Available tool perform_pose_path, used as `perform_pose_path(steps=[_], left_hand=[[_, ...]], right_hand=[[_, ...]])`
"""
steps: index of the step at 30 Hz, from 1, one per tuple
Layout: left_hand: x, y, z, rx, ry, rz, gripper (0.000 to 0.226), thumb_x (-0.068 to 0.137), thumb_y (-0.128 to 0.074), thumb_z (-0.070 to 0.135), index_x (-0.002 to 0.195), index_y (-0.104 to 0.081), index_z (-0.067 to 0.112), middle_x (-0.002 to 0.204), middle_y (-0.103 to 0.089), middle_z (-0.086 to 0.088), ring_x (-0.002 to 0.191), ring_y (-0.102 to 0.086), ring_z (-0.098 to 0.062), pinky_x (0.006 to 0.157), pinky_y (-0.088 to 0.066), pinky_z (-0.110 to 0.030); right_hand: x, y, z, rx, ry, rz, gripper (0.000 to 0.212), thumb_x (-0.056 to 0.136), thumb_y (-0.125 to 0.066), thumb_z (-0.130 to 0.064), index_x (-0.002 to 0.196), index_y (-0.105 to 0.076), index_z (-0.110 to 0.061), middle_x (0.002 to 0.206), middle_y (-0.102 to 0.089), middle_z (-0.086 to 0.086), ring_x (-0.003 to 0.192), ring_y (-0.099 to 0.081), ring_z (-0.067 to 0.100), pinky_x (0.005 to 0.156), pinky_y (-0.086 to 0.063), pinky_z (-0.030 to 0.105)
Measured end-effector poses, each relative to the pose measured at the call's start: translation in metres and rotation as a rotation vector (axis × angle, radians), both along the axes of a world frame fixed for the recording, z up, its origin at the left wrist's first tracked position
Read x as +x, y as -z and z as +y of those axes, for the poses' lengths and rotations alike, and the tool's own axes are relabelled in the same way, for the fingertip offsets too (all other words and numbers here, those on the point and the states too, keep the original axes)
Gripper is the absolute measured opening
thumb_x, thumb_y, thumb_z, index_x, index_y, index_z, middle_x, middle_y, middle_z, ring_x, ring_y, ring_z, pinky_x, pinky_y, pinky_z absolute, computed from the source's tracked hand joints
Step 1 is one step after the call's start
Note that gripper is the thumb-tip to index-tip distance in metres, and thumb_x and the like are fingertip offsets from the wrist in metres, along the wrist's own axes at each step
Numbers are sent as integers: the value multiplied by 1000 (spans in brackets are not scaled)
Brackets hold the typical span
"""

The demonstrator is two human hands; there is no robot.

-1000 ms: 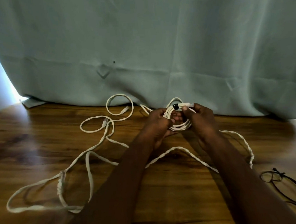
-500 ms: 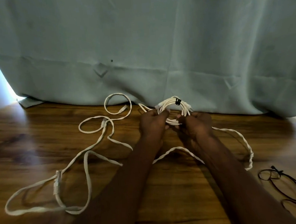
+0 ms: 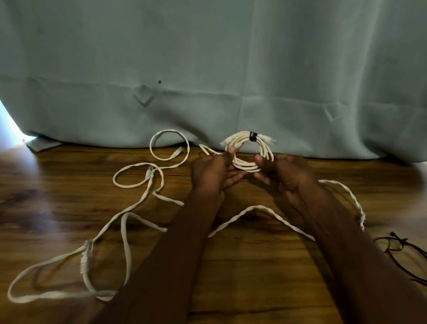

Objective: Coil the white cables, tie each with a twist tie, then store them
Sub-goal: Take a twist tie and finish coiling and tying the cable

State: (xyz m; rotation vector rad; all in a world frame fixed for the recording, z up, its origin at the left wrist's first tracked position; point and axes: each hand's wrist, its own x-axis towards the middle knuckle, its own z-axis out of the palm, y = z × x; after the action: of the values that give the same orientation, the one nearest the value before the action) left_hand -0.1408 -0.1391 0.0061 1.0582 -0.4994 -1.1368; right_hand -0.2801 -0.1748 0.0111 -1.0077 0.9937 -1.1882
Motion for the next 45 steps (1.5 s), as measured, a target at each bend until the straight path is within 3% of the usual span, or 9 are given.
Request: perform_pose_path(steps=[5,9,11,14,19,25,37,41,45], left_hand=[[5,3,-5,-37,-11,-81,28,100,-68,22,108,-65,-5,82,-75,-22,58,-75,-25,51,-60,-29],[-6,4,-7,-81,-11,-174,18,103,-62,25,99,-62,8,86,-74,-18,69,-75,-27,60,-64,-31],[-9,5,-12,-87,-37,-250,11,102,-64,19,105,-63,8,92,-75,-18,75,-77,-30,67,-66,-37],[-7,7,-15,-91,-39,-280,19,97,-64,3,115,-66,7,101,-75,-16,85,-78,-29,73,-66,-38],[2,10,-15,-121,-22,-218,12,99,-64,3,110,-68,6,107,-75,-17,93,-77,-29,71,-64,-32],[-2,9,-10,-138,92,-198,25,100,-64,6,121,-66,-9,112,-75,-22,100,-76,-32,91,-62,-46],[-7,7,-8,-160,34,-334,14,99,-62,0,110,-72,1,103,-76,-17,92,-77,-30,78,-65,-41],[-2,7,-12,-80,-143,-340,16,96,-68,3,110,-76,7,92,-74,-4,84,-76,-22,76,-65,-39],[7,13,-16,-33,-285,-393,11,94,-71,4,101,-78,10,77,-69,5,65,-71,-10,75,-66,-40]], right_hand=[[-4,-2,3,-12,-21,7,32,88,-78,-5,116,-69,8,78,-77,13,64,-75,19,58,-61,25],[6,3,3,-30,28,13,16,96,-72,-14,106,-75,-2,81,-77,13,68,-69,24,84,-57,40],[11,3,3,-44,56,28,17,102,-64,-18,106,-76,-6,74,-76,9,55,-65,17,68,-56,31],[12,1,2,13,-28,-108,26,108,-50,-20,107,-74,-9,82,-78,6,63,-72,14,50,-53,21],[4,0,3,153,-254,-396,18,101,-58,-16,109,-71,-7,101,-77,8,90,-73,20,66,-61,25],[-1,-1,5,224,-258,-548,28,78,-73,-9,106,-70,-5,94,-77,9,80,-77,21,81,-59,29],[-8,3,3,304,-199,-492,22,79,-68,-1,99,-73,-10,90,-77,8,88,-67,18,76,-58,30],[3,2,0,184,-129,-297,18,99,-59,-2,104,-73,-11,95,-78,7,88,-71,18,67,-63,28],[15,0,4,15,-55,-115,16,99,-62,-4,105,-76,-10,97,-79,8,92,-73,21,77,-63,31]])
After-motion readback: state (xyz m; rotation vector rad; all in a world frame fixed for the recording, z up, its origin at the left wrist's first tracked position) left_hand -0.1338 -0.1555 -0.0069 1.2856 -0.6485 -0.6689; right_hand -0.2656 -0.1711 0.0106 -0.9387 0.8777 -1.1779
